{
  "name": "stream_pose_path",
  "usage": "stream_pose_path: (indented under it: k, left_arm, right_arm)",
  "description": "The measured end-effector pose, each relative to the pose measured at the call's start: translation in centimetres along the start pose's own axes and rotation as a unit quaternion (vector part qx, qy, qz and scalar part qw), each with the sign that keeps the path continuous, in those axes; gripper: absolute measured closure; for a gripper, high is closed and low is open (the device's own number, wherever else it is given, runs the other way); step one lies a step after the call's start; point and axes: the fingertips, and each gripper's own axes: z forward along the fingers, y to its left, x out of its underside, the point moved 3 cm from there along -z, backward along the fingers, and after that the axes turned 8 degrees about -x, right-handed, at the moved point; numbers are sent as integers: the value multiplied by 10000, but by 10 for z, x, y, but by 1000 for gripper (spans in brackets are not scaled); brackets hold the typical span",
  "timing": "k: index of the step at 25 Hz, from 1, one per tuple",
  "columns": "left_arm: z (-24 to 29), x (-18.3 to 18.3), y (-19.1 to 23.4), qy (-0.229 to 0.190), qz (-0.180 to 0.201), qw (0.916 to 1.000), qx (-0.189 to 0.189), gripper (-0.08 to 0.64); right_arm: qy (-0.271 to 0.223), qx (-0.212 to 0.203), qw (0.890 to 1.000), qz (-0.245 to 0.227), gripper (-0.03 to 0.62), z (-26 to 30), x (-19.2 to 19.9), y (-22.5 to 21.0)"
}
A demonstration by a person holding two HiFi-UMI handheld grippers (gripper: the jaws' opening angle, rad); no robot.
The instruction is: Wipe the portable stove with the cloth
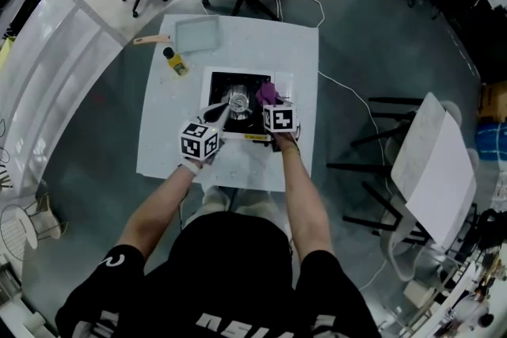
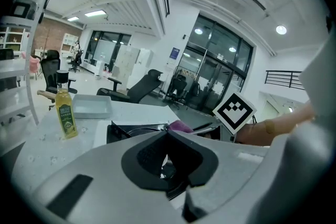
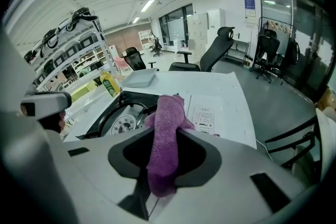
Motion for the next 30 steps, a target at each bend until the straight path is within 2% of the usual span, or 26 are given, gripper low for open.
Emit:
stream_pose_path:
  k: [30]
  left_arm:
    - [-28,11,-6,32,153,9996,225,561]
  right_arm:
    - [113,-151,9996,200,488,-21,42,26]
